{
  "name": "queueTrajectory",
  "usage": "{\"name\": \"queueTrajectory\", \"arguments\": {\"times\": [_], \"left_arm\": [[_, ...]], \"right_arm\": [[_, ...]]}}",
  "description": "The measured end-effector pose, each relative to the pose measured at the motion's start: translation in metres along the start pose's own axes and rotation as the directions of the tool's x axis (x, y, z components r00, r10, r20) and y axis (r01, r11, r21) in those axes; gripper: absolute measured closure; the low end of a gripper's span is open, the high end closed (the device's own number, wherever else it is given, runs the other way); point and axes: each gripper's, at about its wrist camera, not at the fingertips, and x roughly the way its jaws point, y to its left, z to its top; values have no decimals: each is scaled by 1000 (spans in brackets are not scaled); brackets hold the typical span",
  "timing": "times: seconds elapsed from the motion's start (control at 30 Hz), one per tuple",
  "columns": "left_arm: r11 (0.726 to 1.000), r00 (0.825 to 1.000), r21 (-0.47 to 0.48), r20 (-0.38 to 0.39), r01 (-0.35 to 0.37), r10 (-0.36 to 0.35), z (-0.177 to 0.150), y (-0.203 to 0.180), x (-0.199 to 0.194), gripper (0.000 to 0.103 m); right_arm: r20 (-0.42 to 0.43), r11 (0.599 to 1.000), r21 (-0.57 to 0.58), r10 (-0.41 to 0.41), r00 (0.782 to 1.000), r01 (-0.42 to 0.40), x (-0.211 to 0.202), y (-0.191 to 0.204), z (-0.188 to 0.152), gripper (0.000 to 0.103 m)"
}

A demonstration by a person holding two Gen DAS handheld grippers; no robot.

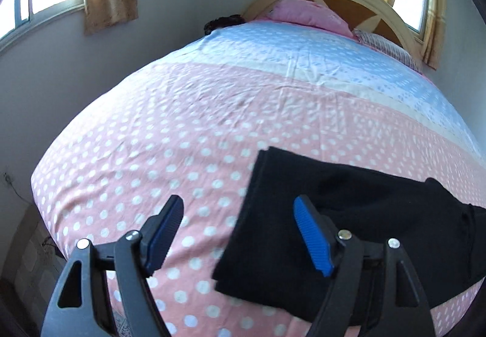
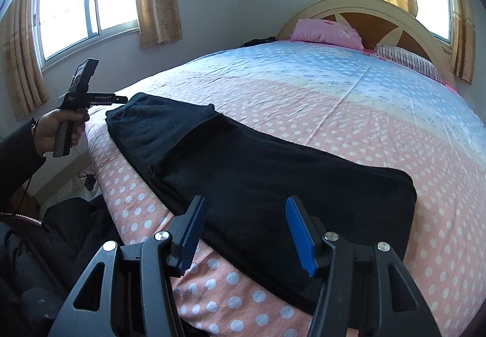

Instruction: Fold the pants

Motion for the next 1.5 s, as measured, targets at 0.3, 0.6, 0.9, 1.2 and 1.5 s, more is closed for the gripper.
{"name": "queueTrajectory", "arguments": {"times": [0.3, 0.6, 0.9, 1.2, 1.5], "left_arm": [[982, 986, -96, -16, 165, -167, -10, 8, 14, 41], [972, 977, -114, -31, 205, -210, -11, 6, 19, 55], [962, 966, -123, -51, 245, -252, -7, 9, 20, 75], [940, 955, -177, -7, 292, -298, 5, 14, -5, 91], [903, 912, -124, 56, 411, -407, 22, -22, -52, 92]], "right_arm": [[-10, 1000, -12, 4, 1000, -4, 9, 13, 1, 47], [9, 1000, -6, 6, 1000, -6, 6, 13, 3, 47], [30, 1000, 3, 0, 1000, 0, -2, 11, 4, 46], [33, 999, 23, -25, 999, 25, 0, 5, 4, 46], [52, 997, 56, -55, 997, 52, -6, -4, 6, 46]]}}
